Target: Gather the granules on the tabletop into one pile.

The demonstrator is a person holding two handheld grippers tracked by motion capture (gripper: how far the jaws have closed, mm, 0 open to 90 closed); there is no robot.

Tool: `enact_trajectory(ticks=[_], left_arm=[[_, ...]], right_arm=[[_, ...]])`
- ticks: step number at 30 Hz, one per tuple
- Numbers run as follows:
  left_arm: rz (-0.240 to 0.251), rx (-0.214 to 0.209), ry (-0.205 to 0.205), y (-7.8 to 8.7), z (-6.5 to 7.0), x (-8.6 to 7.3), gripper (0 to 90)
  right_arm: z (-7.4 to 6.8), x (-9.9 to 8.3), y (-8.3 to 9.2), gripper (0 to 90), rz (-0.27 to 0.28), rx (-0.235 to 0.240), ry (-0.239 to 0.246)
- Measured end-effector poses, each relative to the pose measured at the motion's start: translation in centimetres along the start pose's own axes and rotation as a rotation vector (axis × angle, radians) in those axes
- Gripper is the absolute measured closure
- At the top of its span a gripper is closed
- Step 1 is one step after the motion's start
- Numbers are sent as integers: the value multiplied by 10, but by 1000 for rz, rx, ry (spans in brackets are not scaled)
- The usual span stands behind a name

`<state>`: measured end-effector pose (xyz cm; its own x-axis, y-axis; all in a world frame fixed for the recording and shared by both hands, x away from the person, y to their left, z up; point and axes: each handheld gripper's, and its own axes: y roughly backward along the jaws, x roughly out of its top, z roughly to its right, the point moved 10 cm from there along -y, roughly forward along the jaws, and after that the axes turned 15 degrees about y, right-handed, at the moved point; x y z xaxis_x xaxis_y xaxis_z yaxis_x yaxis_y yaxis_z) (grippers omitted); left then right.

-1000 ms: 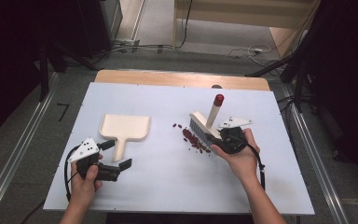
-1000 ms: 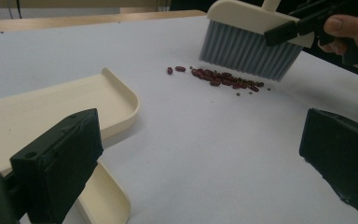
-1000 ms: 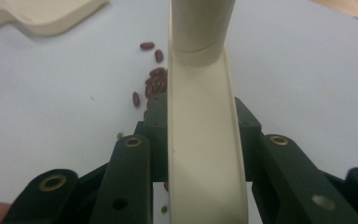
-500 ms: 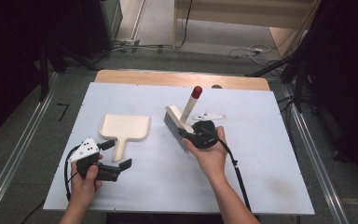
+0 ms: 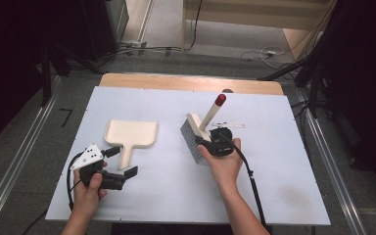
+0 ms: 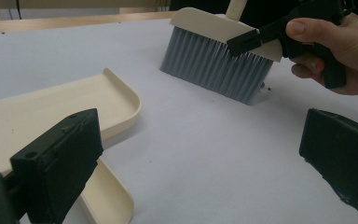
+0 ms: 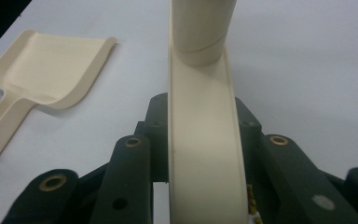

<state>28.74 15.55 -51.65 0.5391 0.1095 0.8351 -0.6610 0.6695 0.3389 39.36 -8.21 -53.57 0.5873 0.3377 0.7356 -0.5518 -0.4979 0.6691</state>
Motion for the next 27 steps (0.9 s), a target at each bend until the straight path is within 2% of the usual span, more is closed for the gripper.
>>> enact_trajectory(ticks=[19,27], left_arm=[[-9,1,-4,-3,1,-1,0],[-11,2,-3,-4,2,-2,0]], right_arm=[[42,-28,33,653,35,-40,-87],[52,-34,43,653,40,-60,-93]])
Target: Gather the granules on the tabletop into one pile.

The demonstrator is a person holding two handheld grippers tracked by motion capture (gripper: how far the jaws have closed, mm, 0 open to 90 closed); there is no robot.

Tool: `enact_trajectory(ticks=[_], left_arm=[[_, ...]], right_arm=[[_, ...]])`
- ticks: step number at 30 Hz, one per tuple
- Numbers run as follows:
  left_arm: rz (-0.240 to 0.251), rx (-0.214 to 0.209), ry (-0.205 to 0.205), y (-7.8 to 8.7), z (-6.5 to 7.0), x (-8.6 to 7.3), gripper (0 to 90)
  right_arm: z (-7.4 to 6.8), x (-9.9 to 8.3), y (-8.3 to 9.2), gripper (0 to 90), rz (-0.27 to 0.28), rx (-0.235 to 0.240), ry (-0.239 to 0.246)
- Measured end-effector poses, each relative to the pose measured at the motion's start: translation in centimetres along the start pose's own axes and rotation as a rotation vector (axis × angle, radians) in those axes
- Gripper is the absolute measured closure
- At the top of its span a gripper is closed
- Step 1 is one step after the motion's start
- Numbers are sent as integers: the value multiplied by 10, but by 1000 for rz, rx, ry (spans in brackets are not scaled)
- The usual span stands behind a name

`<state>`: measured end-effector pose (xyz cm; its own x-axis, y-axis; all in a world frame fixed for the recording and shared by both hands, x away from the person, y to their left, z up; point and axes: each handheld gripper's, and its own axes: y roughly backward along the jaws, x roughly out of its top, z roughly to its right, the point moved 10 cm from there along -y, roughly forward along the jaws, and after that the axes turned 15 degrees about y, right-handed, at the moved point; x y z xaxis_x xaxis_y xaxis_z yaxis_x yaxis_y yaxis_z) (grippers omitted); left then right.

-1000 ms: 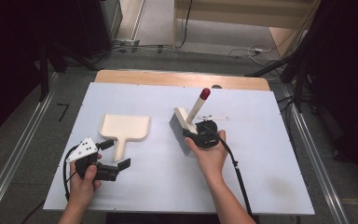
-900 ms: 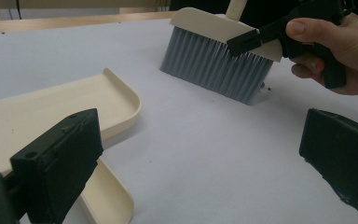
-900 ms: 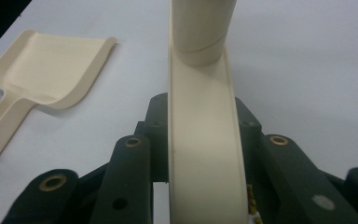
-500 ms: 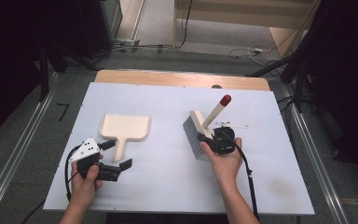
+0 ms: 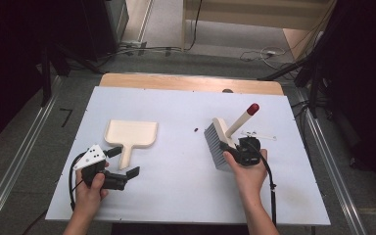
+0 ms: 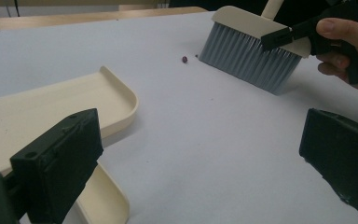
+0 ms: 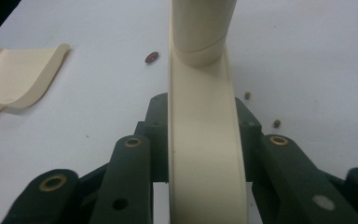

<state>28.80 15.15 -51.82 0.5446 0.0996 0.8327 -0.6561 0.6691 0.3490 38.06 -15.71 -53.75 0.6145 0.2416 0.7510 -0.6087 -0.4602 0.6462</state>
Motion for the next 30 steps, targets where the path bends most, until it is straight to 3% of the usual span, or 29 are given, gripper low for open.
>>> enact_trajectory(ticks=[5,10,13,18,23,30], left_arm=[[-1,-1,0,0,0,0,0],[-1,-1,-3,-1,0,0,0],[-1,-4,-4,-1,1,0,0],[5,-8,1,0,0,1,0],[5,-9,0,1,0,1,0],[5,-6,3,1,-1,1,0]], right_arm=[[-5,2,4,653,29,49,-7],[-25,19,5,653,58,87,21],[-36,32,-3,653,59,94,34],[-48,42,-29,653,37,112,9],[-41,36,-48,653,2,72,-19],[-19,28,-39,653,-1,41,-66]])
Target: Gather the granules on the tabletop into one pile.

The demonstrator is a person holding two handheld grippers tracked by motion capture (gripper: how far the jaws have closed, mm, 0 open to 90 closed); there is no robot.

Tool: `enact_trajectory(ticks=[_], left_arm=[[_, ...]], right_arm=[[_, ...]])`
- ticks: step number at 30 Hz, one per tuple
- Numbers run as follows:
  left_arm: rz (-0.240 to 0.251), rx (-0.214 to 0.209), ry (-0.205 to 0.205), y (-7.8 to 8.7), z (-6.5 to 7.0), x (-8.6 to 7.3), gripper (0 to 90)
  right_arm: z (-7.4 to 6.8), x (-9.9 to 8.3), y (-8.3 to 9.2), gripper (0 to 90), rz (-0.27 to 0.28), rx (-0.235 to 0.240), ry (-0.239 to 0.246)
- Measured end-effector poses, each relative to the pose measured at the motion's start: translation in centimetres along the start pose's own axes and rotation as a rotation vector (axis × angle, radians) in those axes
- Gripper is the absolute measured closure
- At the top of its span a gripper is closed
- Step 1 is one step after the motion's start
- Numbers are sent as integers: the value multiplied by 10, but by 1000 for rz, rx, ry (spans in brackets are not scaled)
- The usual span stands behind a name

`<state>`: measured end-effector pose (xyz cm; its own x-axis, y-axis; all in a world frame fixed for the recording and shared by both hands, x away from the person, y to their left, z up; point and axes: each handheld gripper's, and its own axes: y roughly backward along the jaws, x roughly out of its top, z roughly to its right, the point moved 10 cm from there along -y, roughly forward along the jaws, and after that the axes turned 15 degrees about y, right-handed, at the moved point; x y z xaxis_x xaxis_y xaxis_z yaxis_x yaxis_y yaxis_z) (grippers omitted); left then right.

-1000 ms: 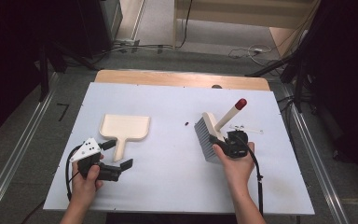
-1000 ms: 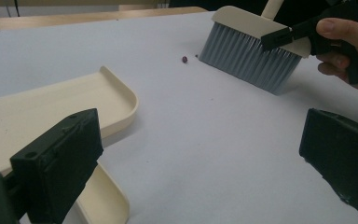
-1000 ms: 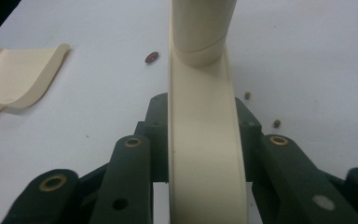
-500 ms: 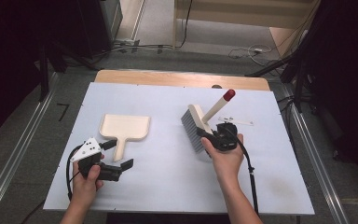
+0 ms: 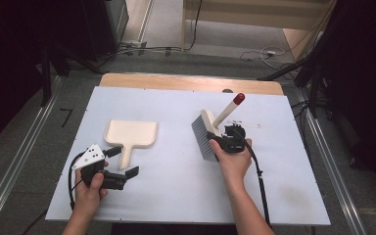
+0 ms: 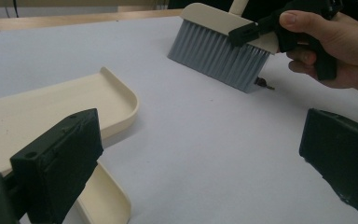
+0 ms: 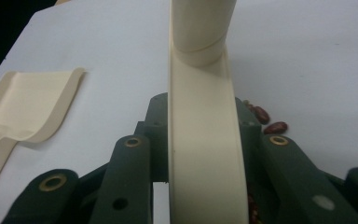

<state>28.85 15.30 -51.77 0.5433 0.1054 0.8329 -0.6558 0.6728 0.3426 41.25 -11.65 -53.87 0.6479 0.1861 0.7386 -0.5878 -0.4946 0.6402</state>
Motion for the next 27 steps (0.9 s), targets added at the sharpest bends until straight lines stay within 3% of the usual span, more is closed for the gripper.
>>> enact_trajectory(ticks=[12,22,26,27], left_arm=[[-7,1,-5,-2,2,-1,0],[-5,0,-4,-1,1,-1,0],[-6,1,-5,-2,1,-1,0],[-4,0,-4,-2,2,0,0]], right_arm=[[26,-12,21,653,13,-46,-30],[37,-19,32,653,28,-68,-42],[37,-20,33,653,35,-50,-51],[36,-19,34,653,44,-25,-53]])
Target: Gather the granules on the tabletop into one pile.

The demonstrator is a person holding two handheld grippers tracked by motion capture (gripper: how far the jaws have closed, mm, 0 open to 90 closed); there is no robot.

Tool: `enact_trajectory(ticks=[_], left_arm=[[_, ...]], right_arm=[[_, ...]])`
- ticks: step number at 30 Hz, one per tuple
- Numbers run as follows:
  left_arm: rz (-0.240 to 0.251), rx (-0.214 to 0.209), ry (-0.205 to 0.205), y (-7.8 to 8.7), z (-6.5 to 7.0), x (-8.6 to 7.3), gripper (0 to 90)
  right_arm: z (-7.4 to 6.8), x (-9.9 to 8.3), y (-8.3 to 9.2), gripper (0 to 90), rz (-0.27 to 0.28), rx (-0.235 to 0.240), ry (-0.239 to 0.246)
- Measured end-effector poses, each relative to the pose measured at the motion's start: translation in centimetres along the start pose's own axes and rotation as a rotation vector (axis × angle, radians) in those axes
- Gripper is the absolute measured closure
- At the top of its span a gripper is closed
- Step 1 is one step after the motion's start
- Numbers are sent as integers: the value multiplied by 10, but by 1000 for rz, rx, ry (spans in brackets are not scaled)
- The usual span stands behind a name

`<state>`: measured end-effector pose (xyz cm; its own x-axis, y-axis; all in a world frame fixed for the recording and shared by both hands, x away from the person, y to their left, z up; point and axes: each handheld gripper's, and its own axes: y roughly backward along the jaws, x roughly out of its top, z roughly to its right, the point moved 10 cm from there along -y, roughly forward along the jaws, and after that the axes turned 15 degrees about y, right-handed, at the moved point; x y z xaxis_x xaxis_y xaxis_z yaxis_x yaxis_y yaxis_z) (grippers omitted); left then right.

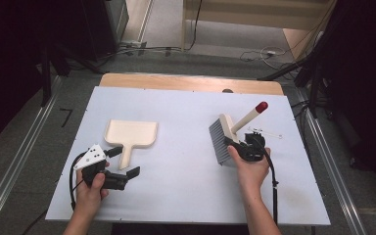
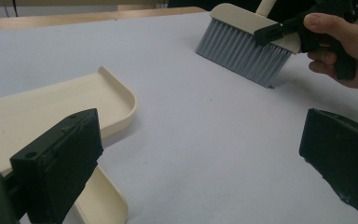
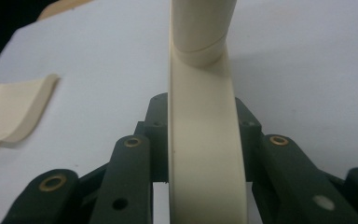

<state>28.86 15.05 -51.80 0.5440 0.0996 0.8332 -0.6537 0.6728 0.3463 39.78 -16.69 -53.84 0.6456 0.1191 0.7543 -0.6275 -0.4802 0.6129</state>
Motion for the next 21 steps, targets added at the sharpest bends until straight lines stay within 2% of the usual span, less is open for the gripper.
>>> enact_trajectory(ticks=[2,4,8,10,12,14,17,21], left_arm=[[0,0,-2,0,0,0,0],[0,1,0,0,0,0,0],[5,1,2,1,0,1,0],[5,1,2,1,-1,1,0],[5,2,3,1,-1,1,0],[5,2,1,1,-1,1,0],[1,4,-1,1,-1,0,0],[1,4,6,-1,-1,0,0]], right_arm=[[-4,3,2,653,7,26,-1],[-10,7,6,653,11,50,24],[-11,23,15,653,25,65,110],[-10,34,19,653,28,83,180],[-3,44,21,652,10,64,268],[8,52,19,653,-10,47,327],[22,65,15,653,-9,64,427],[33,73,2,653,-7,96,622]])
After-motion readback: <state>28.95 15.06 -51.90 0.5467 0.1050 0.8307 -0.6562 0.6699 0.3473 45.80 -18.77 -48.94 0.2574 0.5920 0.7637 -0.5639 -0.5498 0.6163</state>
